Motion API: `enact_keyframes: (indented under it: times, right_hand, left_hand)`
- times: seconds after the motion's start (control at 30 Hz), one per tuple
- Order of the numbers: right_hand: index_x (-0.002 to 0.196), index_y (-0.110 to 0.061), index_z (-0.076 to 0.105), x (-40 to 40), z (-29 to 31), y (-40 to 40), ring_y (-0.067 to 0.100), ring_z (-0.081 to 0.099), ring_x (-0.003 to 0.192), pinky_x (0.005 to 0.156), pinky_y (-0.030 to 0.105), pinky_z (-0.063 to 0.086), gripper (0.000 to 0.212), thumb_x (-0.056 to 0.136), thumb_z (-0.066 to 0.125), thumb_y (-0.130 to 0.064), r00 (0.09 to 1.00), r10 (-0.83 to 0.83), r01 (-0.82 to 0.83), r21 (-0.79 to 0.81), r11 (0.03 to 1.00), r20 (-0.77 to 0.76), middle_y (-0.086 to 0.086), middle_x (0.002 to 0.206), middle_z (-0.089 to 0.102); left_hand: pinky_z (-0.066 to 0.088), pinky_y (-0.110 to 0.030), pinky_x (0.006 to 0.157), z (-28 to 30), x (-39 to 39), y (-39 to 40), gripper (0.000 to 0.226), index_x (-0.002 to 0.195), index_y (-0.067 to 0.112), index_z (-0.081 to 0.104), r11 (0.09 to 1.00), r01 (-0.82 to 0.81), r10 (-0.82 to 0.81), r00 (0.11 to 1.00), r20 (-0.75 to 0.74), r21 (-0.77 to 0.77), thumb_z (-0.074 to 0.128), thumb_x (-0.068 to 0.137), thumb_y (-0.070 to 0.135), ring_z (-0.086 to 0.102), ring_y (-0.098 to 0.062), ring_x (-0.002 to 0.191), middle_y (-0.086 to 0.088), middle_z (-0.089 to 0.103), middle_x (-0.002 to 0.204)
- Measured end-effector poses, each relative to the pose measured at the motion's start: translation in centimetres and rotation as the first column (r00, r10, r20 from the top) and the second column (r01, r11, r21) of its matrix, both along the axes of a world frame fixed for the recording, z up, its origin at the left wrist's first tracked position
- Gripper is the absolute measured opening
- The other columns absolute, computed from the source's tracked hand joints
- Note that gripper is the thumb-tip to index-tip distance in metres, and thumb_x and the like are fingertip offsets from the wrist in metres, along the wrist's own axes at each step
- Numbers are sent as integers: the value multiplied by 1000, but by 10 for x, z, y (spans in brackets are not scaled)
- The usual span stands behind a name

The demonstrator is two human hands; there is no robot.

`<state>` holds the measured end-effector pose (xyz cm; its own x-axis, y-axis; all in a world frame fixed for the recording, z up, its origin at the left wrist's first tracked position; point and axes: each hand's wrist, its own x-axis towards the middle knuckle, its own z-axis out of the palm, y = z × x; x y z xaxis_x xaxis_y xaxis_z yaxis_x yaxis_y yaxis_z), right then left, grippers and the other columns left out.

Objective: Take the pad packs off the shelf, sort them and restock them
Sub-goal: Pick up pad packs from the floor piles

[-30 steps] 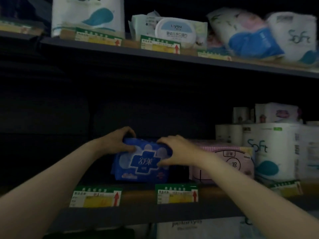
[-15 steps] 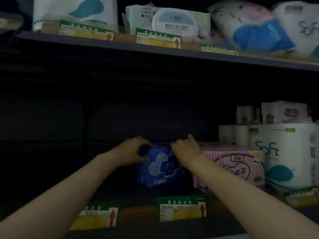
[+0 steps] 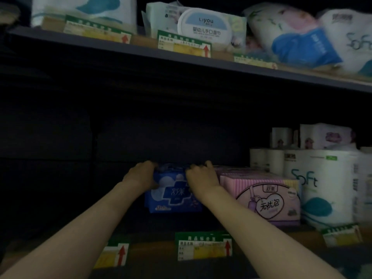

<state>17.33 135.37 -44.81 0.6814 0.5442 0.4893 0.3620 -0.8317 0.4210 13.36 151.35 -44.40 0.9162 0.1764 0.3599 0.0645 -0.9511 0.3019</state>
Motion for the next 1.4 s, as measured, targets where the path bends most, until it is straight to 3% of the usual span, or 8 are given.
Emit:
enact_keyframes:
  times: [0.23, 0.43, 0.6, 0.8, 0.93, 1.1, 1.27, 1.4]
  right_hand:
    - [136, -16, 41, -22, 10, -8, 24, 50, 121, 115, 46, 8, 46, 91, 52, -12, 994, -51, 59, 91, 994, -96, 7, 130, 54]
    - [107, -6, 60, -113, -29, -46, 32, 59, 94, 86, 44, 45, 27, 83, 50, -13, 799, 503, -600, 468, 648, 328, 14, 100, 64]
    - [87, -1, 64, -183, -195, -60, 21, 55, 80, 71, 33, 39, 17, 80, 51, -9, 659, 752, -667, 450, 594, -14, 14, 83, 66]
    - [131, -11, 46, -242, -410, -46, 29, 45, 120, 98, 40, 40, 50, 89, 59, -33, 417, 312, -498, 72, 864, -854, 11, 133, 42]
    - [148, -14, 14, -314, -500, -47, 34, 27, 136, 110, 46, 23, 98, 76, 70, -50, 191, 8, -539, -98, 836, -982, 15, 150, 20]
    - [150, -15, -9, -372, -559, -47, 41, 32, 127, 104, 48, 25, 124, 67, 78, -44, 195, -49, -489, -140, 861, -980, 21, 148, 19]
    - [144, -13, 24, -328, -533, -39, 34, 44, 120, 95, 34, 39, 95, 68, 76, -38, 96, -9, -324, -40, 945, -995, 15, 137, 40]
    - [145, -19, 28, -258, -435, -44, 17, 46, 125, 103, 25, 36, 102, 60, 78, -45, 96, 166, -240, 139, 961, -981, 3, 140, 44]
  left_hand:
    - [44, -44, 98, -3, -33, 0, 62, 142, 17, 36, 1000, 5, -2, 990, 140, -18, 63, 86, 23, 48, -29, 120, -11, 45, 136]
    - [33, -38, 82, -57, -145, -20, 28, 104, 7, 59, 960, 70, -256, 605, 753, 270, 48, 79, 14, 46, -25, 95, -14, 57, 102]
    - [30, -38, 75, -204, -211, -7, 16, 94, 10, 56, 765, 223, -527, 756, 389, 604, 52, 78, 9, 43, -28, 89, -17, 61, 95]
    - [48, -34, 68, -431, -287, 1, 38, 100, 26, 49, 769, 462, -429, 885, -179, 441, 56, 64, 37, 48, -21, 87, -3, 63, 94]
    - [51, -29, 57, -515, -338, 7, 52, 82, 32, 69, 788, 539, -320, 770, -552, 296, 84, 36, 49, 61, -20, 78, 3, 66, 87]
    - [30, -40, 104, -543, -355, 6, 65, 144, 24, 27, 864, 475, -111, 505, -856, 167, 55, 89, 44, 32, -27, 132, -4, 28, 147]
    - [24, -38, 113, -534, -347, 7, 97, 149, 23, 8, 923, 272, -360, 365, -859, -271, 73, 78, 40, 25, -23, 138, 1, 20, 154]
    - [37, -18, 101, -478, -317, -11, 102, 145, 22, 15, 733, 87, -589, 577, -566, -674, 82, 69, 14, 44, -7, 125, 15, 40, 132]
